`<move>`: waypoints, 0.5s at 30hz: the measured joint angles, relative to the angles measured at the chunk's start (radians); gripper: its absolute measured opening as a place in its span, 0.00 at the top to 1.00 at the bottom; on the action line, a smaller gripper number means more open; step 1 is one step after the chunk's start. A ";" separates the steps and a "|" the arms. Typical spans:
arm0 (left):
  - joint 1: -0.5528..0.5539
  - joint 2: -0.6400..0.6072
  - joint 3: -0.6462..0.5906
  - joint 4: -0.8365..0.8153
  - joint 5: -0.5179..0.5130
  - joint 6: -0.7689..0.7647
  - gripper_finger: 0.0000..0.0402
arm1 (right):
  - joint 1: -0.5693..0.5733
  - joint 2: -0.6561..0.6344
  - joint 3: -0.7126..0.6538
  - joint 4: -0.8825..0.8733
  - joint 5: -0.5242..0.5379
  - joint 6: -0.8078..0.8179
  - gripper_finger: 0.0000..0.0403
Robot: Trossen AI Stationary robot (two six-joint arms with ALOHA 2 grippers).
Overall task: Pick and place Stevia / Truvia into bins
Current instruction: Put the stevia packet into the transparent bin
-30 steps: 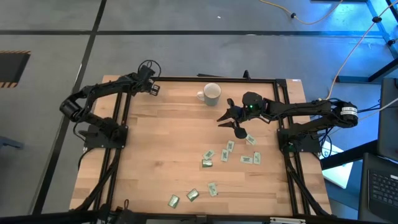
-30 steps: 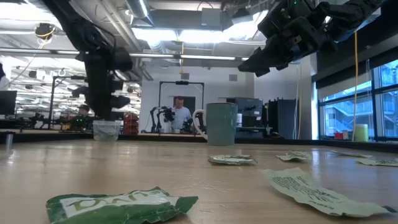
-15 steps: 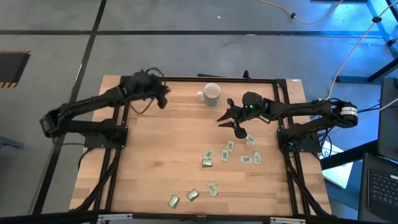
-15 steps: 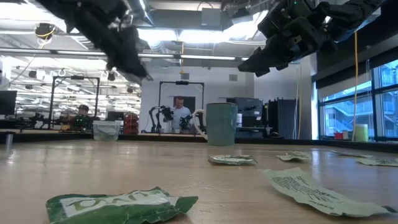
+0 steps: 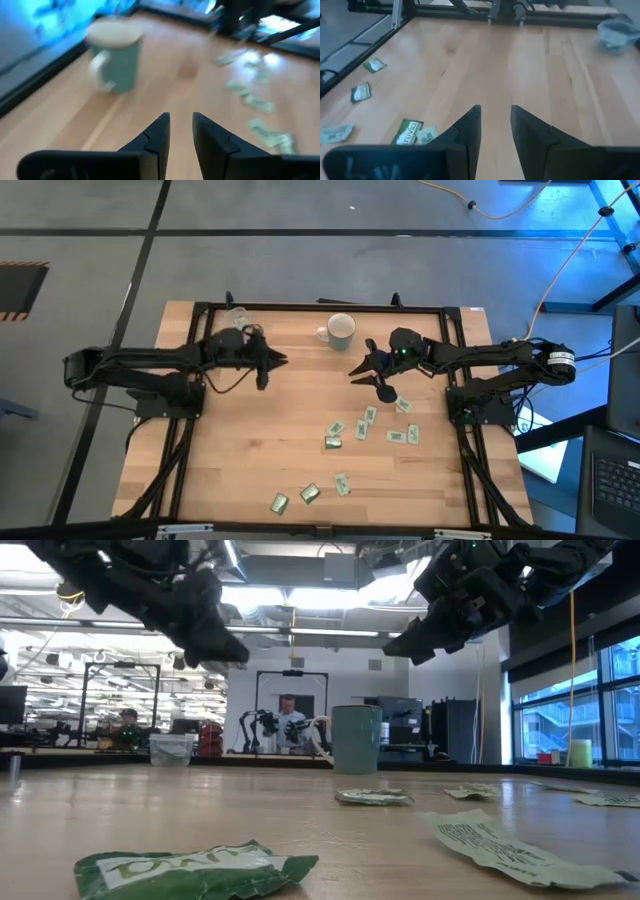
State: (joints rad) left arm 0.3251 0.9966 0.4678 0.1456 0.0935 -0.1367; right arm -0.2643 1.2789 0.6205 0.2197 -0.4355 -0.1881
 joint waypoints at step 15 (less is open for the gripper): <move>-0.344 0.001 -0.188 0.502 -0.018 0.022 0.82 | 0.000 0.000 0.000 0.113 -0.001 0.059 0.73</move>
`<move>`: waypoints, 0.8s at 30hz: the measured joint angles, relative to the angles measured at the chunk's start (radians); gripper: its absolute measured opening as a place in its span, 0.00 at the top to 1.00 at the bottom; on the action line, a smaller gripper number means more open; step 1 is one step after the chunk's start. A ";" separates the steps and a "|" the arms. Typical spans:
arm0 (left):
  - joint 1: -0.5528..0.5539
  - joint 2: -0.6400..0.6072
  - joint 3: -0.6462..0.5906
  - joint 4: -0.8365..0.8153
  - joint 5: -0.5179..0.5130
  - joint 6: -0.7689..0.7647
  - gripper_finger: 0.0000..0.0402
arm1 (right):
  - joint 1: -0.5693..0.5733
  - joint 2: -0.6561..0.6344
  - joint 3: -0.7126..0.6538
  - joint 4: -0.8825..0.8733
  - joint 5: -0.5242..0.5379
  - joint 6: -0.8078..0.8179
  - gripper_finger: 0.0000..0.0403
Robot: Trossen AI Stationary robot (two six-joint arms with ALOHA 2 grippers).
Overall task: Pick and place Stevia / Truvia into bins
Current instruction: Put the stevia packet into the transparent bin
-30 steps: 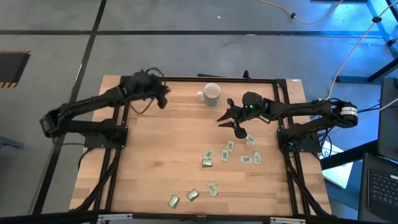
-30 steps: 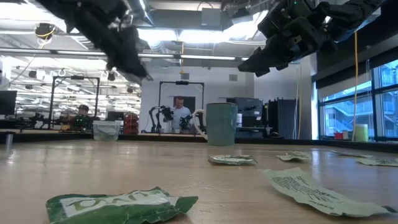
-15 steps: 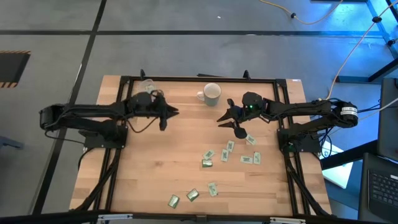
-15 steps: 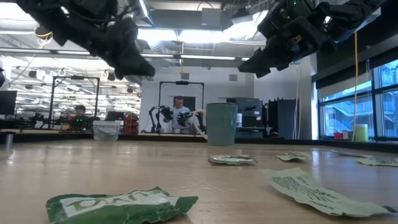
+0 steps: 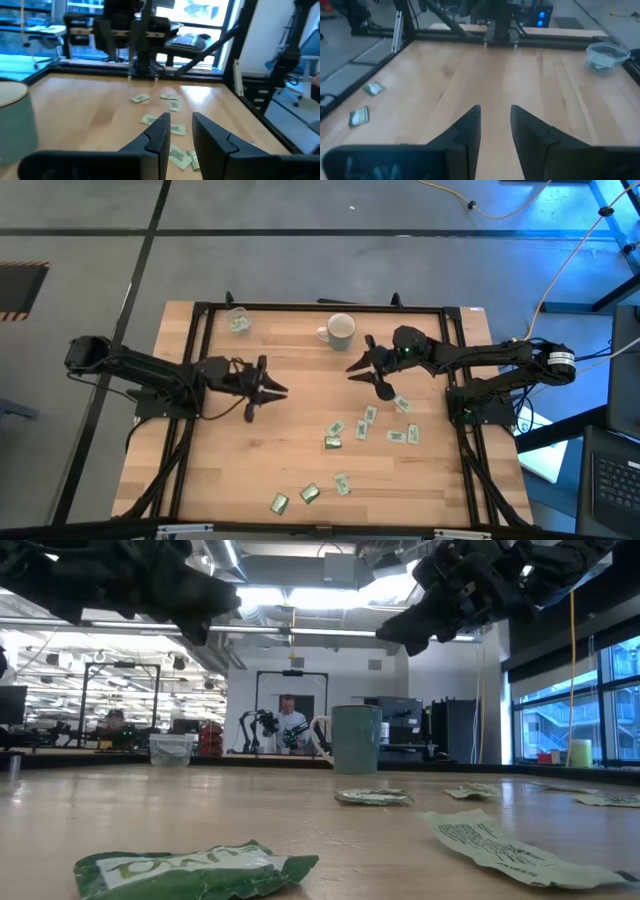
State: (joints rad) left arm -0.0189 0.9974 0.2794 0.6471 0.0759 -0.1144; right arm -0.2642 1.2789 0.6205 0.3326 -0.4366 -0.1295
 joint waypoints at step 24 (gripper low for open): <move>-0.021 0.000 0.000 0.023 -0.004 0.031 0.81 | 0.350 0.338 0.293 -0.506 0.316 0.052 0.74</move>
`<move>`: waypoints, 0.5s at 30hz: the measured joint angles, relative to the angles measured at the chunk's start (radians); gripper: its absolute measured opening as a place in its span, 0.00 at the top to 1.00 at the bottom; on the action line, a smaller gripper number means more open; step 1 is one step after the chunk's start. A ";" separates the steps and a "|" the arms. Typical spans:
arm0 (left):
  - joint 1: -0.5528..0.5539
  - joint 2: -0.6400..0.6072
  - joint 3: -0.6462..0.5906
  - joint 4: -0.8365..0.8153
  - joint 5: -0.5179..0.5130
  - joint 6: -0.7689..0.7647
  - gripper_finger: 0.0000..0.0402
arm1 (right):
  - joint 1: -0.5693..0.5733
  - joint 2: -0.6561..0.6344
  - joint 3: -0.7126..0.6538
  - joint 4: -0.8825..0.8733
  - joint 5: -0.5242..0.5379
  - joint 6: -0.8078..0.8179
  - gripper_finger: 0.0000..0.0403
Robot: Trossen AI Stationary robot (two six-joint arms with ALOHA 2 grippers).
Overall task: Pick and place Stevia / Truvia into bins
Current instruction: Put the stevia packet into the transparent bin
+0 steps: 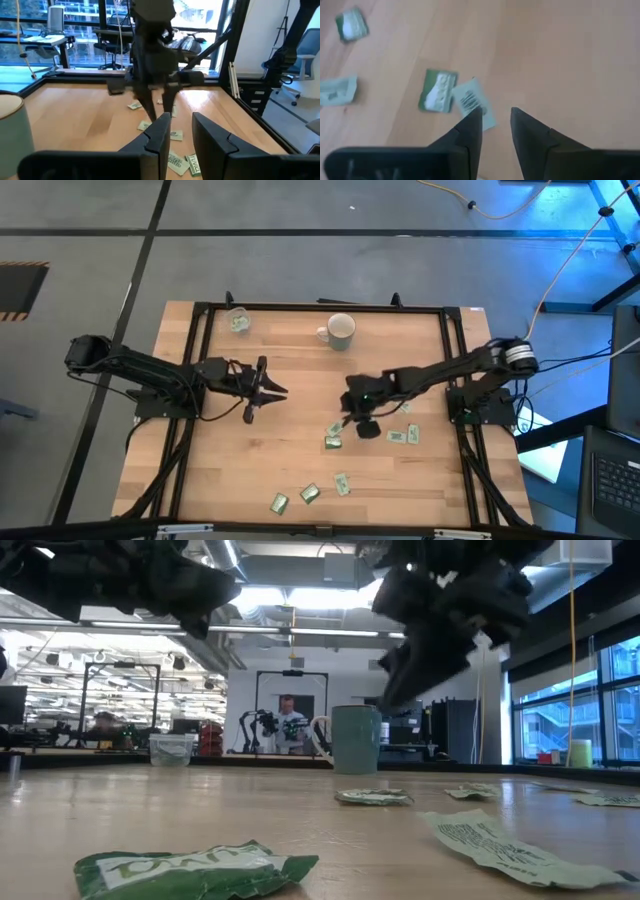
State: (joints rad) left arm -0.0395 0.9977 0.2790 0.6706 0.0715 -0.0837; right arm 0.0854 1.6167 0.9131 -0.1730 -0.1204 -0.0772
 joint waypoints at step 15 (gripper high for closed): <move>0.000 0.000 0.000 -0.010 0.000 0.010 0.81 | 0.082 0.131 0.000 0.038 0.054 0.056 0.89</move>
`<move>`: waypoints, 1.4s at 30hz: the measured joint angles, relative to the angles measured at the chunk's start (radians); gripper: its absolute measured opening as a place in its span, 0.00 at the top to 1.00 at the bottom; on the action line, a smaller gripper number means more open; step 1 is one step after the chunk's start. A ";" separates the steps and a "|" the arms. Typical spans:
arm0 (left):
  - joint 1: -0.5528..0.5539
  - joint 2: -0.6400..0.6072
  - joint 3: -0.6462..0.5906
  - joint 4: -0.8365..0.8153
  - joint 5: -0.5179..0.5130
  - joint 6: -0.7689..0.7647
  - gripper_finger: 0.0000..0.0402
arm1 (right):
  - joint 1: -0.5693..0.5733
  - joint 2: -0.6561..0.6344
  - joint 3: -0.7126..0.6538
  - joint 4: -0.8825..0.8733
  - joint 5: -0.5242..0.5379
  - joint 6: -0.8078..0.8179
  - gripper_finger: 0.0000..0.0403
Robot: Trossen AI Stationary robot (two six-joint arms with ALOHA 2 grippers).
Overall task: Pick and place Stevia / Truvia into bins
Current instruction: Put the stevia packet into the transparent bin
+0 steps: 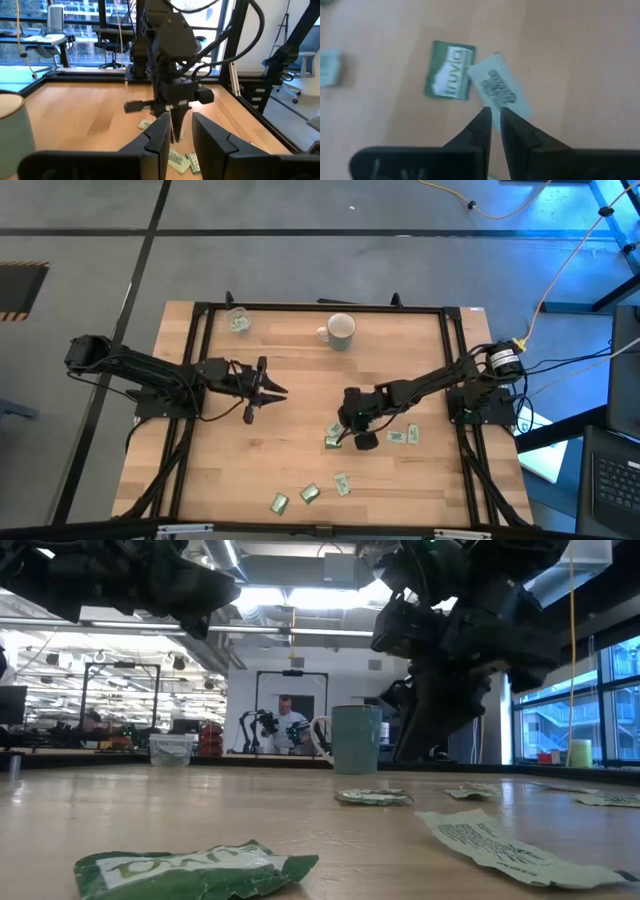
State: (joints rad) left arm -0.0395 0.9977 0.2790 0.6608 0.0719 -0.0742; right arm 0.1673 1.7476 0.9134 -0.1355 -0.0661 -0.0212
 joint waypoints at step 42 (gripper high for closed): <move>0.000 0.000 0.000 -0.033 -0.002 0.010 0.81 | 0.020 0.012 0.000 0.013 0.069 0.041 0.69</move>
State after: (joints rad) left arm -0.0395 0.9977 0.2790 0.6281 0.0696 -0.0643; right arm 0.1871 1.7595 0.9131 -0.1227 0.0027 0.0200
